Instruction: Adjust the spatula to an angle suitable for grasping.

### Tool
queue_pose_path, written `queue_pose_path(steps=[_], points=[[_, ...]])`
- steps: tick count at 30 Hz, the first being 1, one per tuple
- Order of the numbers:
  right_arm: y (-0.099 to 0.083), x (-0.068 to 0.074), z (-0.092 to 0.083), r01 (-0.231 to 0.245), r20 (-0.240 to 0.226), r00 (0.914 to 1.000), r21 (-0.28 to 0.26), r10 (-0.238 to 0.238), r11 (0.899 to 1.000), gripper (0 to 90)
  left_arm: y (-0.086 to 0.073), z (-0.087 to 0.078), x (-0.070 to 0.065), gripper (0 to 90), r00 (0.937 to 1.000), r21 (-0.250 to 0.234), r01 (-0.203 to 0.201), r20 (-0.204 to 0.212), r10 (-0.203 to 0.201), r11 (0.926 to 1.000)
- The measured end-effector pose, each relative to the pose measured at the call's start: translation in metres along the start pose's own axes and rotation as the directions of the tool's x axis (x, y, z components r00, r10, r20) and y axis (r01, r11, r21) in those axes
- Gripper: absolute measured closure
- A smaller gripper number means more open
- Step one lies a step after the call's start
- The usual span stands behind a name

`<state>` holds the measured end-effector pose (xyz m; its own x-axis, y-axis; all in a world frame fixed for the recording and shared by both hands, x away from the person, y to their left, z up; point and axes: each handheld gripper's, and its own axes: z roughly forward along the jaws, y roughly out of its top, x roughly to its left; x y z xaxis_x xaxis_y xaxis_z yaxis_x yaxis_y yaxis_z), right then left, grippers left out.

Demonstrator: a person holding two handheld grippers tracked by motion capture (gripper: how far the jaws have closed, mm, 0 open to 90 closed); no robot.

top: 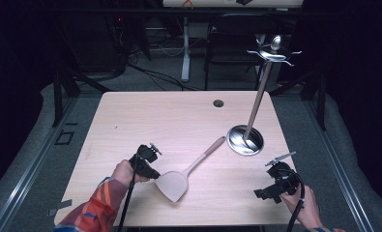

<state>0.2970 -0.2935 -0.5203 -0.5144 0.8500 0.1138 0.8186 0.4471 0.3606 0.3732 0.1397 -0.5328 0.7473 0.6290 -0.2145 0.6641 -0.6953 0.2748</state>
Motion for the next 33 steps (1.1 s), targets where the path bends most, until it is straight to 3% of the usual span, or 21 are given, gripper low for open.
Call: queue_pose_path(steps=[3,4,7,20,22,26,28,33], points=[[0.0,0.002,0.002,-0.026,0.001,0.9997,-0.023,0.026,0.999,0.0,0.001,0.002,-0.003,85.8,0.9998,-0.007,-0.003,0.019,0.003,1.0],[0.001,0.001,0.0,-0.008,0.001,1.0,0.009,0.008,1.0,0.0,0.001,0.003,-0.005,85.8,0.9997,-0.008,-0.003,0.024,0.003,1.0],[0.001,0.003,0.002,-0.012,-0.01,0.9999,-0.01,0.011,1.0,0.0,0.003,0.005,-0.007,86.1,0.9995,-0.008,-0.006,0.031,0.006,1.0],[0.003,0.003,0.002,-0.005,0.013,0.9999,0.008,0.005,1.0,0.4,0.01,0.015,-0.032,88.6,0.9973,-0.058,-0.019,0.07,0.023,0.9981],[0.003,0.003,0.002,-0.005,0.014,0.9999,0.008,0.005,1.0,0.7,0.01,0.017,-0.033,88.8,0.9944,-0.076,0.003,0.106,0.005,0.9971],[0.004,0.004,0.002,-0.015,0.003,0.9999,-0.005,0.015,1.0,0.9,0.012,0.022,-0.037,89.1,0.9937,-0.074,0.006,0.112,0.003,0.9973],[0.004,0.006,0.003,-0.032,0.008,0.9994,-0.031,0.033,0.999,0.9,0.013,0.024,-0.039,89.5,0.9904,-0.087,0.02,0.138,-0.008,0.996],[0.01,0.011,0.002,-0.012,-0.022,0.9997,-0.024,0.012,1.0,0.9,0.016,0.031,-0.05,89.6,0.9854,-0.091,0.019,0.17,-0.003,0.9957]])
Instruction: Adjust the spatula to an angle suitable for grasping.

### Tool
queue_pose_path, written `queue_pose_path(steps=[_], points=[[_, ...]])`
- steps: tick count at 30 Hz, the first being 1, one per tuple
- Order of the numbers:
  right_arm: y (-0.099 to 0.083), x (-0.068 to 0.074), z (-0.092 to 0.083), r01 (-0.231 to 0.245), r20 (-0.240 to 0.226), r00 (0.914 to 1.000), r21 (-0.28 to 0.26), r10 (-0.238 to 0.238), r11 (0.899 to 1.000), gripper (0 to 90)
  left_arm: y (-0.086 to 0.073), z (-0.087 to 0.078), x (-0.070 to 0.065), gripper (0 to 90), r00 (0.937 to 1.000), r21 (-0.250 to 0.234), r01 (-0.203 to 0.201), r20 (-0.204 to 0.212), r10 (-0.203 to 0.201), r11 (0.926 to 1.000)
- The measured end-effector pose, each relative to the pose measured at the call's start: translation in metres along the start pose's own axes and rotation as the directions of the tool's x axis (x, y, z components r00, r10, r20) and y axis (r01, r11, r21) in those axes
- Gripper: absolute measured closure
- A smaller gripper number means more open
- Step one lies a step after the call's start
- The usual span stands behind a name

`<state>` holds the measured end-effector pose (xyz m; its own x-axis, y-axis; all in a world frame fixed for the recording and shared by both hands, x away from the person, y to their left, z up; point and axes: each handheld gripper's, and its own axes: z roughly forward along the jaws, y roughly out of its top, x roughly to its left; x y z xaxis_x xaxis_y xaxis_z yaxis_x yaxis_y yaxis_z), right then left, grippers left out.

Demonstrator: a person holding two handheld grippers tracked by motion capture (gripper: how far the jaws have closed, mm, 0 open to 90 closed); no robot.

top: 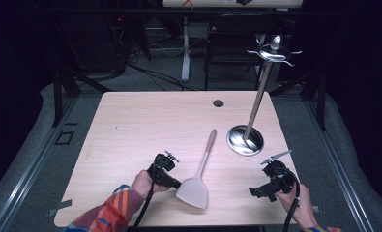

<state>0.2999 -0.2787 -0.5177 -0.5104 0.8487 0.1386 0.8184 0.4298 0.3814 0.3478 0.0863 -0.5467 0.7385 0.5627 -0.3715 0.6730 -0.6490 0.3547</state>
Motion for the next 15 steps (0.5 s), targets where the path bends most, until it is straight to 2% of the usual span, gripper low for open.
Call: queue_pose_path(steps=[2,4,5,6,7,11,15], points=[[0.003,0.005,0.001,-0.005,-0.015,0.9999,-0.006,0.005,1.0,0.8,0.001,0.005,-0.003,89.6,0.9998,-0.004,0.01,0.016,-0.01,0.9999],[0.005,0.007,0.002,-0.004,-0.009,1.0,-0.011,0.004,1.0,0.9,0.003,0.009,-0.006,89.6,0.9996,-0.006,0.016,0.023,-0.015,0.9999],[0.006,0.009,0.003,-0.013,-0.011,0.9999,-0.025,0.013,1.0,0.9,0.005,0.012,-0.009,89.6,0.9992,-0.015,0.015,0.038,-0.015,0.9998],[0.009,0.008,0.002,0.001,-0.01,0.9999,-0.011,-0.001,1.0,1.0,0.007,0.014,-0.013,89.5,0.9992,-0.016,0.009,0.039,-0.009,0.9998],[0.011,0.009,0.003,-0.013,-0.023,0.9996,-0.032,0.012,0.999,1.2,0.008,0.015,-0.014,89.4,0.999,-0.016,0.004,0.045,-0.003,0.9999],[0.016,0.014,0.004,-0.022,-0.036,0.9991,-0.045,0.02,0.999,1.5,0.011,0.018,-0.021,87.0,0.9995,0.002,-0.032,0.005,0.032,0.9995],[0.025,0.023,0.01,-0.001,-0.046,0.9989,-0.042,-0.001,0.999,1.8,0.01,0.013,-0.017,77.2,0.9989,0.015,-0.032,-0.033,0.032,0.9994]])
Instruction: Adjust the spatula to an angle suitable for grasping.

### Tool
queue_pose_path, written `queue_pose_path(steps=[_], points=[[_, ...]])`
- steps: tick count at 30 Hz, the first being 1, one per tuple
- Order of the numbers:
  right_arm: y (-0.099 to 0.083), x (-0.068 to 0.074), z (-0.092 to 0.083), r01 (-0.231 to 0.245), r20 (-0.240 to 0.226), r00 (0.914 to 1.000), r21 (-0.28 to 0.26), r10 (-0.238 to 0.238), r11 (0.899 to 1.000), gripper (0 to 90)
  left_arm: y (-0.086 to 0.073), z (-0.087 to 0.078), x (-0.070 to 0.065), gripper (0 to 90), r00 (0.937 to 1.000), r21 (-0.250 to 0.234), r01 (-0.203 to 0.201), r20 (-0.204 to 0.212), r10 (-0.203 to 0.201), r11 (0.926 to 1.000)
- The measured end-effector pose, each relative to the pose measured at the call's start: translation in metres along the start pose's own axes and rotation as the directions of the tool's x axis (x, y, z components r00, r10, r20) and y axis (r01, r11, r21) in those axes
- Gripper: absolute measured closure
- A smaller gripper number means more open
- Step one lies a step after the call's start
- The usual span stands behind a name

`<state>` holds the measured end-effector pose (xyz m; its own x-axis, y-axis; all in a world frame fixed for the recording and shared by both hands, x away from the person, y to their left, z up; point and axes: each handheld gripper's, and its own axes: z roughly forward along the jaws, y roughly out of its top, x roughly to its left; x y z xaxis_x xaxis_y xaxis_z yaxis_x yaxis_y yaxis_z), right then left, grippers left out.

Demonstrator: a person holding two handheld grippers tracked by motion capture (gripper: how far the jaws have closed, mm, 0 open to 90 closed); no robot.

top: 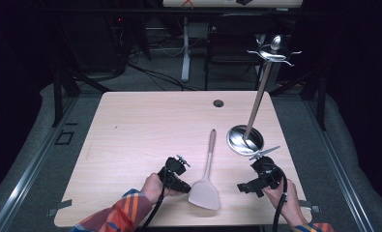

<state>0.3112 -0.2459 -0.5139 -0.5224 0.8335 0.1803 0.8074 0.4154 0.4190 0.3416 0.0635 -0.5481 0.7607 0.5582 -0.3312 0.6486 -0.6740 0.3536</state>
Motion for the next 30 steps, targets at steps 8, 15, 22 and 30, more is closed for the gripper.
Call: queue_pose_path(steps=[8,15,22,30], points=[[0.022,0.014,0.016,0.023,-0.01,0.9997,0.028,-0.023,0.999,3.7,-0.006,-0.024,0.017,39.2,0.993,-0.029,0.053,-0.104,-0.056,0.9982],[0.042,0.031,0.034,0.043,-0.024,0.9988,0.027,-0.043,0.999,2.5,-0.022,-0.063,0.034,15.5,0.9599,-0.119,0.058,-0.266,-0.088,0.9912],[0.059,0.043,0.049,0.064,-0.035,0.9974,0.025,-0.063,0.998,3.9,-0.057,-0.097,0.055,6.5,0.9177,-0.212,0.158,-0.329,-0.223,0.9644],[0.077,0.052,0.069,0.043,-0.024,0.9988,0.02,-0.043,0.999,17.0,-0.096,-0.117,0.062,1.5,0.8716,-0.295,0.254,-0.343,-0.35,0.921]])
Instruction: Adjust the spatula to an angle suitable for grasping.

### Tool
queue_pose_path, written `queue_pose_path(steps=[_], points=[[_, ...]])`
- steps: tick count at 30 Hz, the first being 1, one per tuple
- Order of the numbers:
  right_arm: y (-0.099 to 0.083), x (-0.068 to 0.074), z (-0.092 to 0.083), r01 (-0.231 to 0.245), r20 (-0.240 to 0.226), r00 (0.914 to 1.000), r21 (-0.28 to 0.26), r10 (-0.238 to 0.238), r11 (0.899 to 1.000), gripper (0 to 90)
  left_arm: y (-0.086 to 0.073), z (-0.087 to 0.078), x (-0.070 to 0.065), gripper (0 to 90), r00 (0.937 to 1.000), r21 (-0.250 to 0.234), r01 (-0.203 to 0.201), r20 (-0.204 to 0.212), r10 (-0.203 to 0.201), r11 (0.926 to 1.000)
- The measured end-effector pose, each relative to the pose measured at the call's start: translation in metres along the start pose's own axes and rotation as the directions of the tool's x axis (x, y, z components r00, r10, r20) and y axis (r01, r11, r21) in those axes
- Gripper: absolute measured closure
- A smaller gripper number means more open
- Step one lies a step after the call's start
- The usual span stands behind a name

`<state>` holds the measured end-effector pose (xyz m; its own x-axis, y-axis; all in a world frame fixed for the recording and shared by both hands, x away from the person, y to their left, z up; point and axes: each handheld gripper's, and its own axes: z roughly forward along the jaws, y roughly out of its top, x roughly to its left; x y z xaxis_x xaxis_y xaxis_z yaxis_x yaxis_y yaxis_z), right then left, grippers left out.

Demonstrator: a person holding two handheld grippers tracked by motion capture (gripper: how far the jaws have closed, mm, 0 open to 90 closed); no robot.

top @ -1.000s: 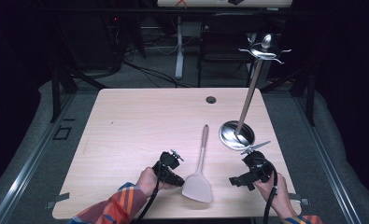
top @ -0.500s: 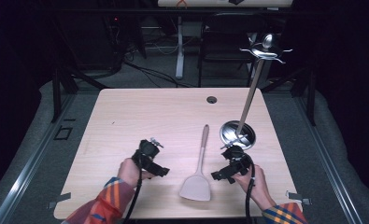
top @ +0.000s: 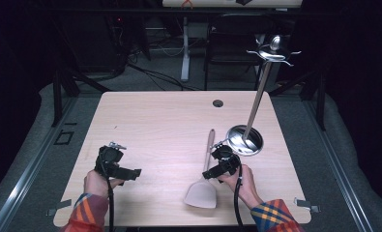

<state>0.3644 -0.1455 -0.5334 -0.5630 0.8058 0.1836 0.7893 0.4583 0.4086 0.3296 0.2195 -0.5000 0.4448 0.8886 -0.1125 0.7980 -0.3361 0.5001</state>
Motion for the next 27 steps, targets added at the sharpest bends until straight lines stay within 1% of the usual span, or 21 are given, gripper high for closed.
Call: queue_pose_path(steps=[2,3,4,5,7,8,9,10,12,14,15,16,17,18,19,20,22,23,24,25,27], points=[[0.004,0.003,0.005,0.014,0.013,0.9998,0.008,-0.014,1.0,19.9,-0.003,0.001,0.003,1.6,0.9999,0.009,0.01,-0.007,-0.01,0.9999],[0.006,0.005,0.008,0.016,0.016,0.9997,0.017,-0.017,1.0,21.7,-0.003,0.003,0.004,1.5,1.0,0.021,0.006,-0.004,-0.006,0.9998],[0.008,0.007,0.012,0.023,0.03,0.9993,0.01,-0.023,1.0,23.3,-0.002,0.005,0.006,1.5,1.0,0.038,-0.004,-0.007,0.004,0.9993],[0.009,0.008,0.014,0.025,0.033,0.9991,0.024,-0.026,0.999,24.7,-0.002,0.007,0.006,1.5,0.9999,0.048,-0.006,-0.008,0.007,0.9988],[0.011,0.01,0.019,0.027,0.052,0.9982,0.034,-0.028,0.999,29.0,-0.001,0.013,0.009,1.4,0.9998,0.088,-0.021,0.002,0.021,0.9959],[0.012,0.011,0.022,0.03,0.052,0.9981,0.035,-0.032,0.999,33.1,-0.001,0.016,0.011,1.4,0.9994,0.111,-0.033,0.011,0.032,0.9933],[0.012,0.011,0.023,0.03,0.057,0.9978,0.053,-0.033,0.998,33.6,-0.001,0.019,0.012,1.5,0.9992,0.123,-0.038,0.016,0.036,0.9917],[0.012,0.011,0.023,0.037,0.057,0.9976,0.041,-0.039,0.998,37.1,0.0,0.021,0.013,1.6,0.9991,0.132,-0.039,0.022,0.036,0.9905],[0.013,0.011,0.023,0.038,0.055,0.9977,0.041,-0.04,0.998,41.2,0.001,0.023,0.016,2.3,0.9987,0.137,-0.042,0.034,0.037,0.9896],[0.013,0.011,0.022,0.033,0.038,0.9987,0.044,-0.035,0.998,44.1,0.001,0.023,0.017,2.4,0.9985,0.138,-0.046,0.037,0.041,0.9893],[0.013,0.01,0.022,0.038,0.036,0.9986,0.041,-0.039,0.998,44.2,0.001,0.023,0.018,2.2,0.9983,0.14,-0.046,0.042,0.041,0.989],[0.014,0.009,0.019,0.024,0.027,0.9993,0.064,-0.026,0.998,44.4,0.0,0.023,0.019,1.8,0.9981,0.144,-0.044,0.049,0.037,0.9886],[0.014,0.006,0.018,0.025,0.019,0.9995,0.066,-0.026,0.997,44.4,-0.001,0.023,0.02,0.7,0.9975,0.154,-0.045,0.061,0.036,0.987],[0.014,0.004,0.017,0.025,0.014,0.9996,0.06,-0.026,0.998,44.2,-0.001,0.024,0.02,0.1,0.9973,0.16,-0.047,0.063,0.038,0.9859],[0.013,0.004,0.017,0.008,0.019,0.9998,0.067,-0.009,0.998,44.1,-0.001,0.025,0.021,0.1,0.9971,0.167,-0.05,0.065,0.039,0.9847],[0.013,0.003,0.017,0.008,0.014,0.9999,0.069,-0.009,0.998,43.6,-0.002,0.026,0.021,0.1,0.9971,0.17,-0.05,0.066,0.039,0.9841],[0.013,0.003,0.02,0.01,0.022,0.9997,0.057,-0.011,0.998,39.6,-0.001,0.026,0.021,0.1,0.9967,0.173,-0.054,0.069,0.043,0.9833],[0.013,0.004,0.021,0.001,0.025,0.9997,0.055,-0.002,0.998,38.5,0.0,0.026,0.02,0.1,0.9967,0.171,-0.058,0.066,0.047,0.9836],[0.012,0.004,0.025,0.005,0.041,0.9992,0.043,-0.007,0.999,38.0,0.0,0.026,0.019,0.1,0.9966,0.167,-0.063,0.063,0.053,0.9839],[0.011,0.004,0.027,-0.002,0.038,0.9993,0.039,0.001,0.999,38.0,0.0,0.026,0.019,0.1,0.9965,0.169,-0.064,0.063,0.054,0.9835],[0.012,0.005,0.027,0.002,0.043,0.9991,0.042,-0.004,0.999,39.8,0.0,0.026,0.018,0.1,0.9962,0.167,-0.068,0.066,0.057,0.9836]])
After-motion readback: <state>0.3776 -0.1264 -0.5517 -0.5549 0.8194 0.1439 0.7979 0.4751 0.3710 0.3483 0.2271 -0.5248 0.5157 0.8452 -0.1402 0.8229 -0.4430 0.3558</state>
